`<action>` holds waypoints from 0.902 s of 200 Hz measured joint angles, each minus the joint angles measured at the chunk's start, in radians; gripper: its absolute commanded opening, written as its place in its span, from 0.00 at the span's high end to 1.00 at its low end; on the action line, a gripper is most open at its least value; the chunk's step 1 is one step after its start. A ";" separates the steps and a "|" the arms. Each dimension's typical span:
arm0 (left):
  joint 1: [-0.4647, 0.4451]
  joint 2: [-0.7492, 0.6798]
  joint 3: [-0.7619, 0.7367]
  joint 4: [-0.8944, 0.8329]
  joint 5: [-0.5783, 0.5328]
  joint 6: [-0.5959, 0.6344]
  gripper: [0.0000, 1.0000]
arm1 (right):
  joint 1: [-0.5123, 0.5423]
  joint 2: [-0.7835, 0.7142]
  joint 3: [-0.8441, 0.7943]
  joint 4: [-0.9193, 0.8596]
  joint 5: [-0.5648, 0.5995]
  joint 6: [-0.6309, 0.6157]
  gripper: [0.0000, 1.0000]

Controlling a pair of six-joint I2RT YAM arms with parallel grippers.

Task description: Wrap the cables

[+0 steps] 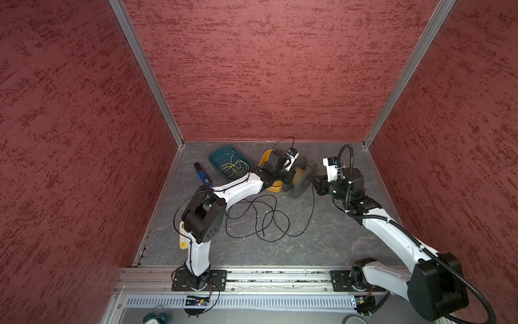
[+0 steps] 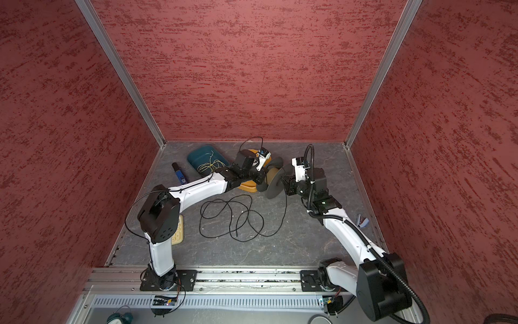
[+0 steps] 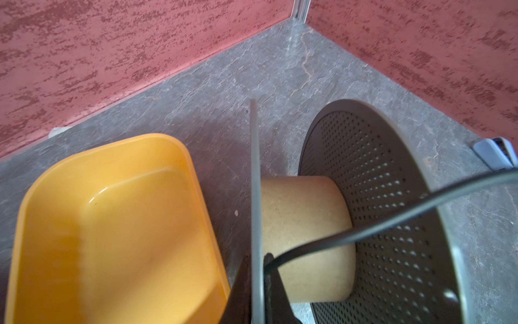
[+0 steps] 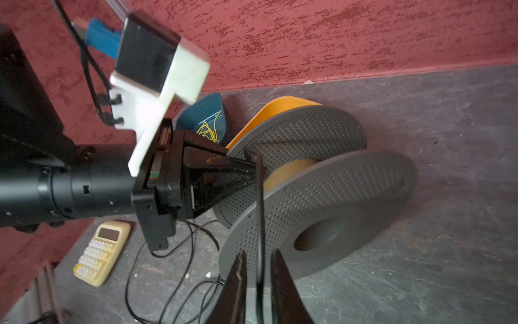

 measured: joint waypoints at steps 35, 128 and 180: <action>0.000 -0.010 0.132 -0.220 -0.071 -0.035 1.00 | 0.000 -0.084 -0.008 -0.061 -0.010 0.023 0.20; 0.068 -0.121 0.340 -0.600 -0.103 -0.166 1.00 | 0.057 -0.286 -0.338 0.029 0.053 0.085 0.20; 0.071 -0.132 0.367 -0.726 -0.066 -0.208 1.00 | 0.089 -0.159 -0.389 0.245 0.161 0.065 0.24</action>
